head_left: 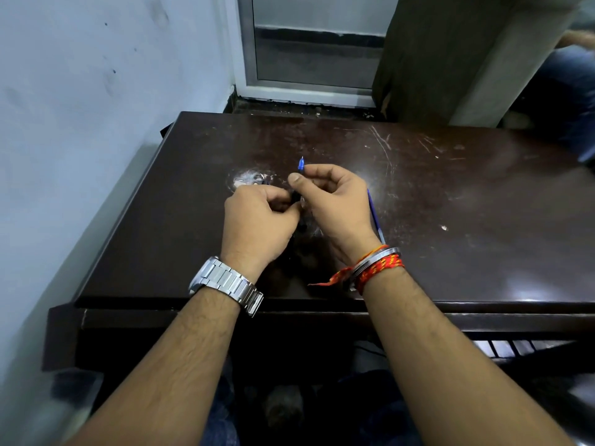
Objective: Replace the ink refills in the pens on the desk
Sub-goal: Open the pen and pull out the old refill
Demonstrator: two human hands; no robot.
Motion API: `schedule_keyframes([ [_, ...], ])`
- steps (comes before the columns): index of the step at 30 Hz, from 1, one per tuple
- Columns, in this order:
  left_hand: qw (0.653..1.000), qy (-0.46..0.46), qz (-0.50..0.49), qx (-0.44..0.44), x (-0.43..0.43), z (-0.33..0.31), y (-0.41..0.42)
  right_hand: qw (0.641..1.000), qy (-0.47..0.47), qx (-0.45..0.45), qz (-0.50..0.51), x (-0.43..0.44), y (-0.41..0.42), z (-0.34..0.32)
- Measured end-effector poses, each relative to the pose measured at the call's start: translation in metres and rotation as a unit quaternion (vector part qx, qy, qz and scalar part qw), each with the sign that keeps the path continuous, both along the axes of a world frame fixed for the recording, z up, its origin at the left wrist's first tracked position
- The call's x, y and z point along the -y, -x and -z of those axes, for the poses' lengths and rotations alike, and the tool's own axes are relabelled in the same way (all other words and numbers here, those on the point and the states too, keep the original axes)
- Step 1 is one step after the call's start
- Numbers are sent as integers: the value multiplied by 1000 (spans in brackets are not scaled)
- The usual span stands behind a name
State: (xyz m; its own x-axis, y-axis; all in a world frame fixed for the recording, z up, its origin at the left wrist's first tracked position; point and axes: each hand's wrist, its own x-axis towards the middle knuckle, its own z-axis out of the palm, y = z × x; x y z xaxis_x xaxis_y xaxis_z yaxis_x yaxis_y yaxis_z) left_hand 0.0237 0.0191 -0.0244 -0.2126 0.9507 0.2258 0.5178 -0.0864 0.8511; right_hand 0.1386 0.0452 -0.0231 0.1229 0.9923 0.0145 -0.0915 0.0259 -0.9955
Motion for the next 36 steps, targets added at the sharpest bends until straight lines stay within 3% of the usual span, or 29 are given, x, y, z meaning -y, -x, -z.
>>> schedule_keyframes([
  [4, 1000, 2, -6, 11, 0, -1, -1, 996, 20, -86, -7, -2, 3, -5],
  [9, 1000, 0, -10, -1, -1, 0, 0, 1000, 1, 21, 2, 1, 2, 1],
  [14, 1000, -4, -6, 15, -1, 1, 0, 999, 4, -41, 8, -1, 3, -2],
  [18, 1000, -2, -8, -3, -1, 2, 1, 999, 1, 33, 0, 1, 2, 1],
  [22, 1000, 0, -6, -1, -1, 2, 1, 1000, -1, -22, 2, 0, 3, 0],
  [27, 1000, -4, -3, -10, -1, 2, 1, 999, 2, 33, -6, 1, 2, 4],
  [32, 1000, 5, -5, 2, -2, 2, 1, 998, 4, -61, 2, -1, 3, -1],
  [36, 1000, 0, -2, -11, -1, 2, 1, 999, 12, 38, 6, 1, 1, 2],
])
